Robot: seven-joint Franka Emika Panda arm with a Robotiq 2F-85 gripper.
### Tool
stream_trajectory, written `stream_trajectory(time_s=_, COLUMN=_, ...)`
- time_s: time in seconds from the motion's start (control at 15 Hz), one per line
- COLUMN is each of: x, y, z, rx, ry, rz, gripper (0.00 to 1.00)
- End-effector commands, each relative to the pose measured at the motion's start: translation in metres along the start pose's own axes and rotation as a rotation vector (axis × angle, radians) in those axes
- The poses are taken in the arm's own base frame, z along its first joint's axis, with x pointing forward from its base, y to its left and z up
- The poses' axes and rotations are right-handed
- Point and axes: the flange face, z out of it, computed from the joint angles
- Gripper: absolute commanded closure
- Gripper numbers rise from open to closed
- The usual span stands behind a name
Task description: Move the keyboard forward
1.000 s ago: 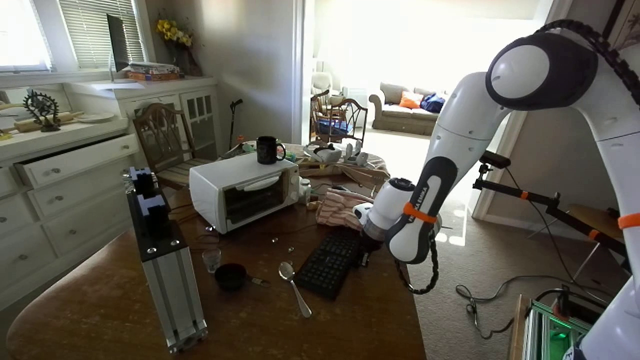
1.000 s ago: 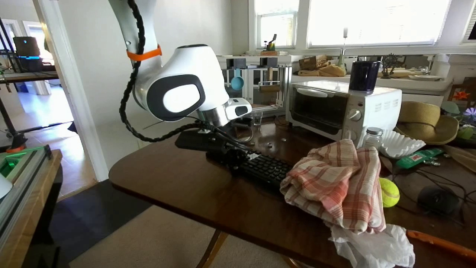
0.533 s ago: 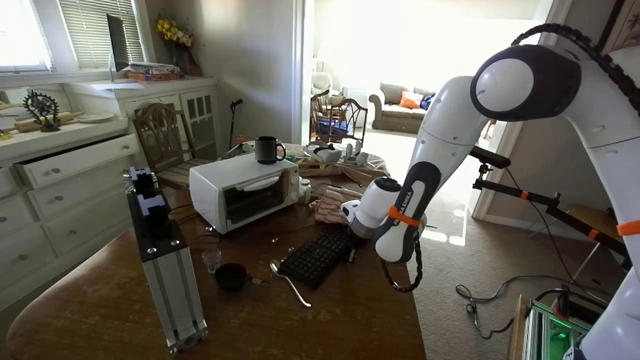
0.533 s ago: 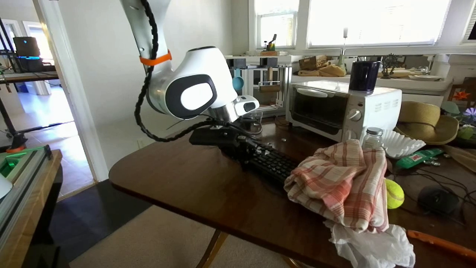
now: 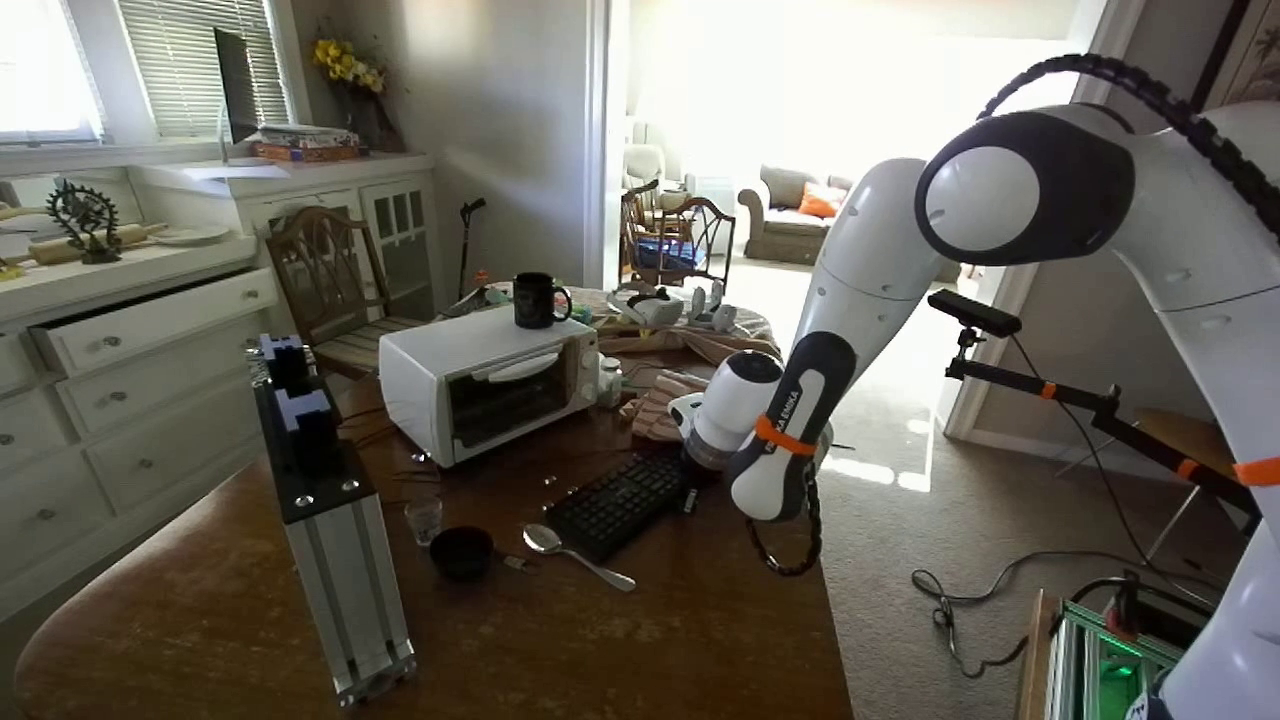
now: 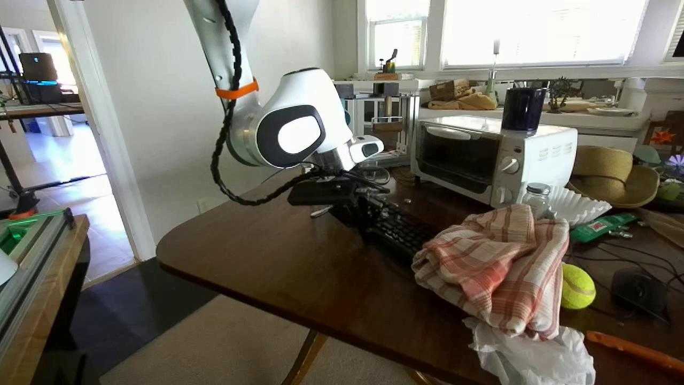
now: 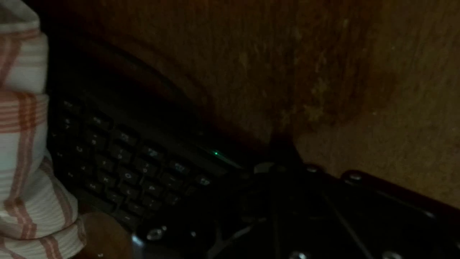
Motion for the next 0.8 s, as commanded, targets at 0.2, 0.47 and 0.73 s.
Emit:
stream_trajectory(time_s=0.2, x=-0.046, y=0.071, z=0.001, rx=-0.104, ry=-0.227, rz=0.076, gripper=1.0)
stream_trajectory(time_s=0.47, x=-0.065, y=0.097, z=0.006, rx=-0.156, ry=-0.249, rz=0.146, gripper=1.0)
stream_trajectory(time_s=0.73, x=-0.068, y=0.097, z=0.019, rx=-0.171, ry=-0.229, rz=0.208, gripper=1.0)
